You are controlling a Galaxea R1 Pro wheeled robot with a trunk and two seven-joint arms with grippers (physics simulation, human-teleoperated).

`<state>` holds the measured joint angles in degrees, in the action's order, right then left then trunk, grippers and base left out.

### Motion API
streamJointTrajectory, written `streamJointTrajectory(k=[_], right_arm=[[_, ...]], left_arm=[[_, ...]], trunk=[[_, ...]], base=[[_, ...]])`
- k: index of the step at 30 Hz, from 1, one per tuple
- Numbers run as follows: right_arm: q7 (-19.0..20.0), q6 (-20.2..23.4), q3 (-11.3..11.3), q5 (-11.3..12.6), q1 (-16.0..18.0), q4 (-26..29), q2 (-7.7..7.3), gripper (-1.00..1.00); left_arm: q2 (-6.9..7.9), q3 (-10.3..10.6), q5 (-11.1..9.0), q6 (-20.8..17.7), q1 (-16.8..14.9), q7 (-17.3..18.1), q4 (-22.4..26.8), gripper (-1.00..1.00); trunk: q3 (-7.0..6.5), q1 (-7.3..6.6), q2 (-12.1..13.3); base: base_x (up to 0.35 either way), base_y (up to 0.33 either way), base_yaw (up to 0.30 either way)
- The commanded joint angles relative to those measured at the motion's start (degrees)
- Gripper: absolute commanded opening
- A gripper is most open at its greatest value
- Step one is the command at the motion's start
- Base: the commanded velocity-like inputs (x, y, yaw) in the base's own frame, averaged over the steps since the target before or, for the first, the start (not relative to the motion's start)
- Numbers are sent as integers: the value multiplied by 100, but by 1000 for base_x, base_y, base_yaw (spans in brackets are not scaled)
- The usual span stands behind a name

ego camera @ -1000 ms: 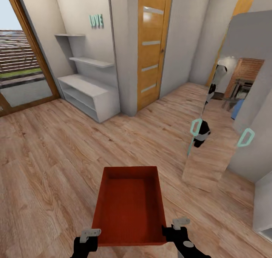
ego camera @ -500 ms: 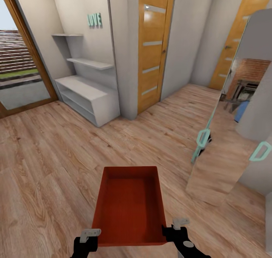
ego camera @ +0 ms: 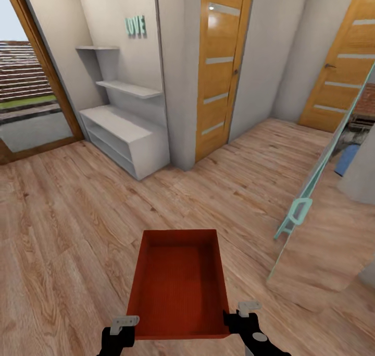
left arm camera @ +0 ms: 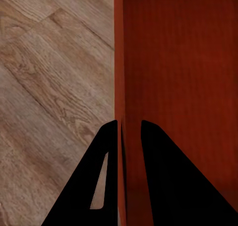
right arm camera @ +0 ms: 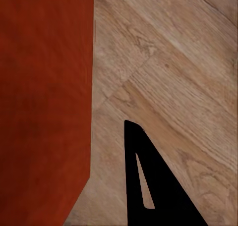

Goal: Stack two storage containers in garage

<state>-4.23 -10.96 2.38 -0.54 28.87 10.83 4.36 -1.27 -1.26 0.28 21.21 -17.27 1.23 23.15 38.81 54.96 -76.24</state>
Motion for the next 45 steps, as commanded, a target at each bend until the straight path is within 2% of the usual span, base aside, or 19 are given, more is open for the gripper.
streamJointTrajectory(k=[1,7,21,31,45], right_arm=[[-69,-21,-54,1,4,-2,-92,-100],[-69,-21,-56,1,4,-2,-93,-100],[-69,-21,-54,1,4,-2,-93,-100],[-69,-21,-54,1,4,-2,-92,-100],[-64,-21,-54,1,4,-2,-93,-100]], left_arm=[[4,-85,-63,15,-5,-52,2,-100],[4,-85,-63,15,-5,-51,4,-100],[4,-85,-63,15,-5,-52,5,-100],[4,-85,-63,15,-5,-52,5,-100],[4,-85,-63,15,-5,-52,5,-100]], trunk=[[7,3,-2],[24,3,-2],[29,3,-2],[48,3,-2],[51,3,-2]], base=[[347,0,240],[347,0,219],[347,0,21],[347,0,153],[347,0,13]])
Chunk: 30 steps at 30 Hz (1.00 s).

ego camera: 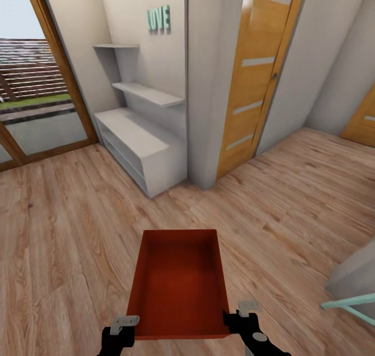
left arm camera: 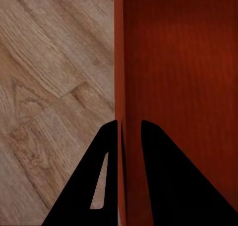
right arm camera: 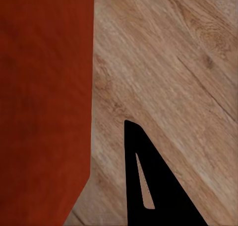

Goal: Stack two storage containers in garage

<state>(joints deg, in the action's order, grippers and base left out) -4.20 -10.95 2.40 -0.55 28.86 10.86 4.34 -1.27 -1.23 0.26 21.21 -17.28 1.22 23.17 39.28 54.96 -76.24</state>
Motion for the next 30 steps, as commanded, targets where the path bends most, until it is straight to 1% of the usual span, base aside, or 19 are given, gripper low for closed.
streamJointTrajectory(k=[1,4,10,20,30], right_arm=[[-66,-21,-55,2,5,-5,-91,-100],[-64,-21,-55,2,5,-5,-91,-100],[-63,-21,-55,2,5,-5,-91,-100],[-63,-21,-55,2,5,-5,-91,-100],[-63,-21,-55,2,5,-5,-90,-100]], left_arm=[[4,-88,-61,15,-3,-51,3,-100],[4,-88,-61,15,-3,-51,3,-100],[4,-88,-61,15,-3,-52,3,-100],[4,-88,-61,15,-3,-51,3,-100],[4,-88,-61,15,-3,-52,3,-100]], trunk=[[4,3,-2],[4,3,-2],[4,3,-2],[4,3,-2],[-7,3,-2]], base=[[347,0,-18],[347,0,-92],[347,0,-196],[347,0,-41],[347,0,-110]])
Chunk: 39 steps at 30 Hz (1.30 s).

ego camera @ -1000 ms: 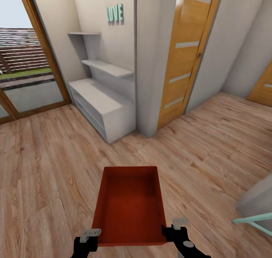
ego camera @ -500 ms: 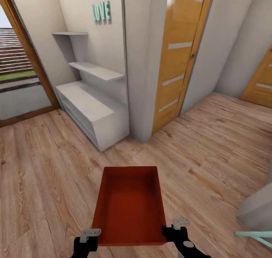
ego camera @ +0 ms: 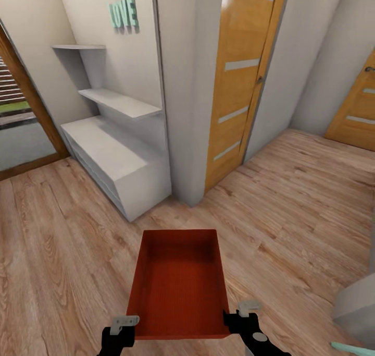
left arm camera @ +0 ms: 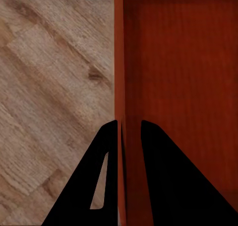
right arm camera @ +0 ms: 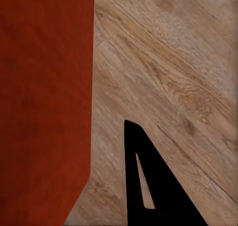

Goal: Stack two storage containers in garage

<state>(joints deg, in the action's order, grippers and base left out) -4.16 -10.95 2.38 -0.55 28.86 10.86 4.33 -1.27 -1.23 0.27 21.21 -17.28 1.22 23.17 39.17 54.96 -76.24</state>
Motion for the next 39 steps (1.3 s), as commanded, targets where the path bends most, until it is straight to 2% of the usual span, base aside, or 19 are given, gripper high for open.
streamJointTrajectory(k=[1,23,30,39], right_arm=[[-67,-21,-53,2,6,-5,-90,-100],[-67,-21,-53,2,6,-5,-91,-100],[-67,-21,-53,2,6,-5,-91,-100],[-67,-21,-53,2,6,-5,-91,-100]], left_arm=[[4,-88,-62,14,-3,-51,3,-100],[4,-88,-62,39,-3,-51,3,-100],[4,-92,-62,49,-3,-51,4,-100],[4,-91,-62,50,-3,-51,3,-100]], trunk=[[3,3,-2],[-124,3,-2],[-127,3,-2],[-127,3,-2]], base=[[347,0,-23],[339,0,-3],[51,0,-27],[3,0,-228]])
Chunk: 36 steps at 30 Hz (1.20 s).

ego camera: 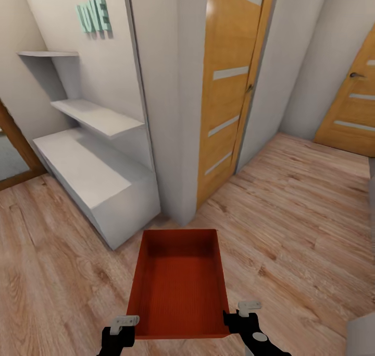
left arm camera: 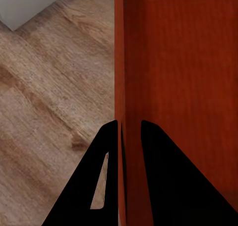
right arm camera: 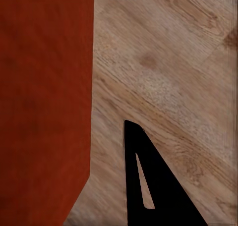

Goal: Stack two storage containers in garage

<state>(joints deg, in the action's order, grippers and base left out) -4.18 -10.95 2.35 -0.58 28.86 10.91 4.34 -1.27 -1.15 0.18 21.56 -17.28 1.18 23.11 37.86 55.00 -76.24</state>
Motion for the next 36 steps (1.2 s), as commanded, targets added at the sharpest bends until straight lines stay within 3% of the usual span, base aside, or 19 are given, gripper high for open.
streamJointTrajectory(k=[1,36], right_arm=[[-65,-21,-51,6,6,-10,-91,-100],[-65,-21,-51,6,6,-10,-91,-100]], left_arm=[[4,-101,-53,15,-3,-48,9,-100],[4,-96,-53,15,-3,-48,8,-100]], trunk=[[4,0,-2],[3,0,-2]], base=[[0,0,-262],[0,0,-265]])
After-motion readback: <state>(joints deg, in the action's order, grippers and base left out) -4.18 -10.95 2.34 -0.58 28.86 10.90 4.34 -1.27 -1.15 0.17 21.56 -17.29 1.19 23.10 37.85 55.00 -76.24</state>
